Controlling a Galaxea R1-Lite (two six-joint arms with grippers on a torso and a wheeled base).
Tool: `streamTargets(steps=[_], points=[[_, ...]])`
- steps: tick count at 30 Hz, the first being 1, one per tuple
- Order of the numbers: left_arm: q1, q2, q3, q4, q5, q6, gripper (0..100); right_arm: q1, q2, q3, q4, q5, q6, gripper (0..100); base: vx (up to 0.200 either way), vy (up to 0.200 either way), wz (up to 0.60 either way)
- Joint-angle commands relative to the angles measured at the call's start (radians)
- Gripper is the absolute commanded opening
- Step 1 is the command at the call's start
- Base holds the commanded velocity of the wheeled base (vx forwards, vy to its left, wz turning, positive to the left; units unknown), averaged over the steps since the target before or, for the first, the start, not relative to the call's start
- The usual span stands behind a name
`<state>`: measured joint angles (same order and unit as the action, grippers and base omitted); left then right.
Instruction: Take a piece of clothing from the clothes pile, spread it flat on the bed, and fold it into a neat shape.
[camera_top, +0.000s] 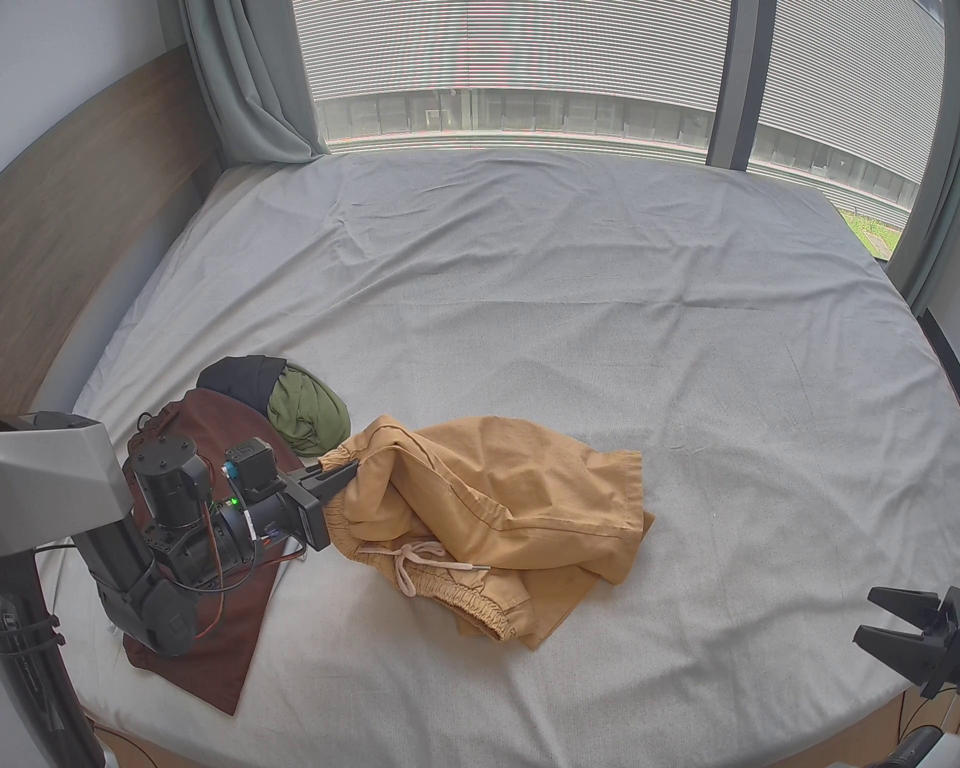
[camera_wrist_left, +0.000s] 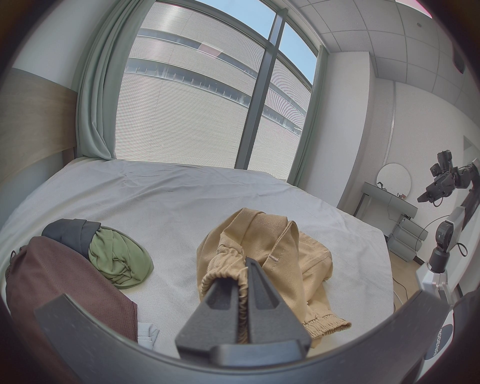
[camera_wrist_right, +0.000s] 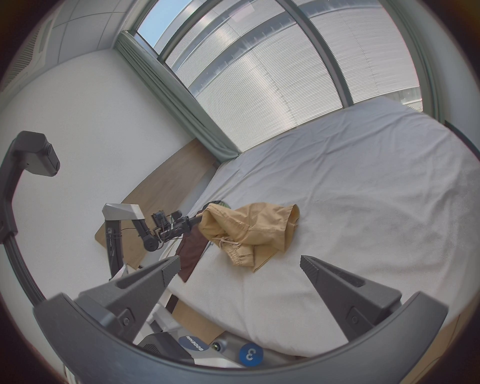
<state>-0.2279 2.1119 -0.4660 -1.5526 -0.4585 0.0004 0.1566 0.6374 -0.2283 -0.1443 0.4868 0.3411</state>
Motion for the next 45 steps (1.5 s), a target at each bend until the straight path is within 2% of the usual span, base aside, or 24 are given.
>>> streamTargets(steps=[1, 6, 8, 10, 17, 22, 30, 38, 45], points=[[0.005, -0.001, -0.002, -0.001, 0.0, 0.0, 0, 0.032, 0.145, -0.034, -0.02, 0.038, -0.002, 100, 0.0, 0.0, 0.0], [0.009, 0.0, 0.0, -0.001, 0.0, 0.0, 0, 0.05, 0.274, -0.037, -0.169, 0.061, -0.028, 100, 0.0, 0.0, 0.0], [0.009, 0.0, 0.0, -0.001, 0.0, 0.0, 0, 0.05, 0.274, -0.037, -0.169, 0.061, -0.028, 100, 0.0, 0.0, 0.0], [0.013, 0.002, 0.0, -0.001, 0.0, 0.0, 0, 0.067, 0.386, -0.088, -0.247, 0.064, -0.068, 100, 0.0, 0.0, 0.0], [0.015, 0.0, 0.004, -0.001, 0.0, 0.0, 0, 0.121, 0.518, -0.161, -0.271, 0.067, -0.059, 100, 0.0, 0.0, 0.0], [0.018, 0.003, 0.0, -0.001, 0.0, 0.0, 0, 0.123, 0.594, -0.143, -0.35, 0.064, -0.051, 100, 0.0, 0.0, 0.0], [0.033, 0.003, -0.007, -0.001, 0.0, 0.0, 0, 0.124, 0.694, -0.121, -0.529, 0.064, 0.09, 100, 0.0, 0.0, 0.0], [0.033, 0.005, -0.008, -0.001, 0.0, 0.0, 0, 0.124, 0.786, -0.121, -0.583, 0.064, 0.099, 100, 0.0, 0.0, 0.0], [0.033, 0.007, -0.008, -0.001, 0.0, 0.0, 0, 0.116, 0.89, -0.111, -0.684, 0.062, 0.104, 100, 0.0, 0.0, 0.0]])
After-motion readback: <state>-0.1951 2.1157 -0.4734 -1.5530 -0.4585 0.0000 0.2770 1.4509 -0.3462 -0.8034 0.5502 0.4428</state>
